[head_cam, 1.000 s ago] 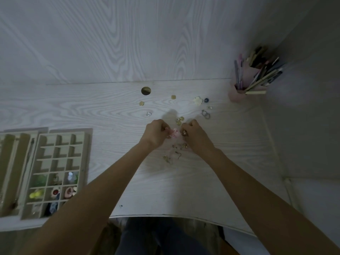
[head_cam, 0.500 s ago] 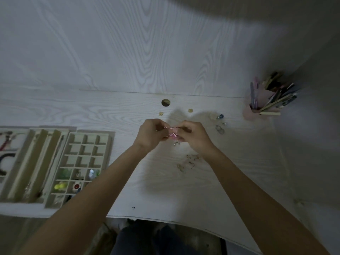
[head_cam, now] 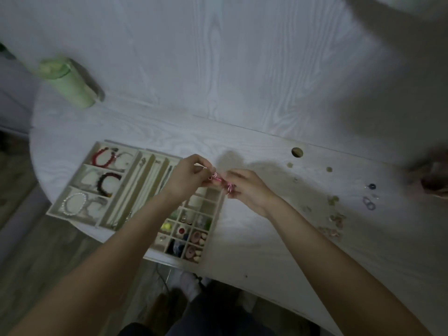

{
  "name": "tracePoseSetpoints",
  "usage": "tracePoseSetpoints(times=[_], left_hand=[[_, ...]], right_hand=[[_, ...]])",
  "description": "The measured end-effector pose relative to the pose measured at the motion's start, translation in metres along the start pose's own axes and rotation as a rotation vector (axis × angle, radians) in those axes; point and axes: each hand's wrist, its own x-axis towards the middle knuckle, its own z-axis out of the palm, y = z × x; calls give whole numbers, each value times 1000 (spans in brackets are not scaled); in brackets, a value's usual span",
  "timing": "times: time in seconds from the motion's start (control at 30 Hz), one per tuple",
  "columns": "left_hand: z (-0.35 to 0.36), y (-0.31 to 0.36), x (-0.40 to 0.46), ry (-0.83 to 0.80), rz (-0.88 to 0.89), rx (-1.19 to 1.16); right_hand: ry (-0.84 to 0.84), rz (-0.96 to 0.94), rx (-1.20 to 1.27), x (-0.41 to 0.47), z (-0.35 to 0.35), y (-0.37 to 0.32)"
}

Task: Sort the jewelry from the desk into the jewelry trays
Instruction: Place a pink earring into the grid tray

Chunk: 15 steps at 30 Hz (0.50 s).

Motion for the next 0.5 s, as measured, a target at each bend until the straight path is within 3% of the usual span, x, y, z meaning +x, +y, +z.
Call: tracePoseSetpoints(times=[0.2,0.5], left_hand=[[-63,-17,0,60,34,-11],[-113,-33,-1,-52,-5,57]], right_hand=[[-29,90,74,38,57,8],[89,75,-25,56,101,20]])
